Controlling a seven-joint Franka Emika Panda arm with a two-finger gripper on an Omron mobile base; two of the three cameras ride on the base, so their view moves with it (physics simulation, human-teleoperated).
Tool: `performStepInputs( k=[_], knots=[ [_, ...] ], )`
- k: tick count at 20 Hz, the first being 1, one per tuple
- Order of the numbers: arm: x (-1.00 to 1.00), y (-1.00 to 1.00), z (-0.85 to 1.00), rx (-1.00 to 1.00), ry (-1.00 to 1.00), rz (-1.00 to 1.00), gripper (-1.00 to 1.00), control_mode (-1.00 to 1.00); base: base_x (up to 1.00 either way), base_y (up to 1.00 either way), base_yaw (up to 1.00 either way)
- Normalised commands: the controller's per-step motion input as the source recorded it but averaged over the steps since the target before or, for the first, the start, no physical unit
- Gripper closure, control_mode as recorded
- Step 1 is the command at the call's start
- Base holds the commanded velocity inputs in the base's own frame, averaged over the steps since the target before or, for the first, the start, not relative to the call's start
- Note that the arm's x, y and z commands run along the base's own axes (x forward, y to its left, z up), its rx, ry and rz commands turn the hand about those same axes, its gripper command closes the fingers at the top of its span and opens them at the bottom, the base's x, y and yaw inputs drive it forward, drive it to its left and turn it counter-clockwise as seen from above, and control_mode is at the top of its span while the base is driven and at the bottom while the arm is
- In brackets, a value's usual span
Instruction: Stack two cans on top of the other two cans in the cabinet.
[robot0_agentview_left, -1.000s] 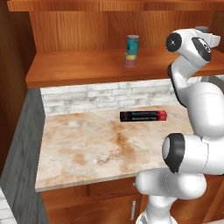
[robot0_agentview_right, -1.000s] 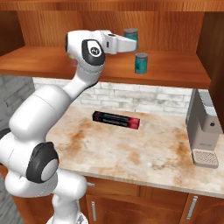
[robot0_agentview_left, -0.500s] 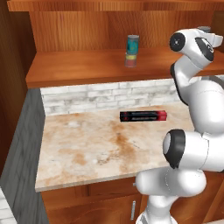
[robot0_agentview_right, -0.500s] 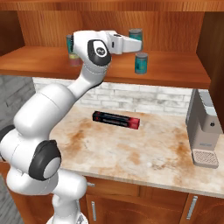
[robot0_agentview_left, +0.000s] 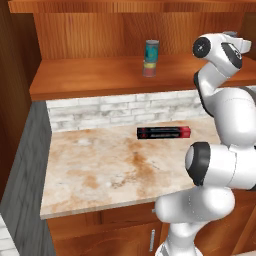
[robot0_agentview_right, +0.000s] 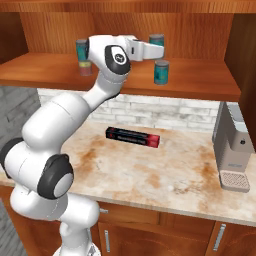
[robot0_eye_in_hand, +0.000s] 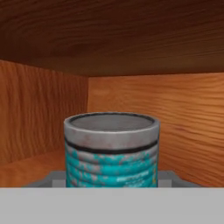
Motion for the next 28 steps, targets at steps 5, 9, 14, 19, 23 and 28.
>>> performStepInputs(
  k=[5, 9, 14, 19, 23, 28],
  knots=[
    [0.08, -0.14, -0.07, 0.0, 0.03, 0.02, 1.0, -1.0, 0.0, 0.0, 0.0],
    [0.05, -0.14, -0.04, 0.0, 0.0, 0.03, 1.0, -1.0, 0.0, 0.0, 0.0],
    [0.05, -0.14, -0.1, 0.0, 0.0, 0.04, 1.0, -1.0, 0.0, 0.0, 0.0],
    [0.07, -0.03, -0.06, 0.01, 0.0, 0.04, 1.0, -1.0, 0.0, 0.0, 0.0],
    [0.05, -0.04, -0.01, 0.02, 0.0, 0.03, 1.0, -1.0, 0.0, 0.0, 0.0],
    [0.0, -0.11, -0.01, 0.03, 0.0, 0.01, 1.0, -1.0, 0.0, 0.0, 0.0]
  ],
)
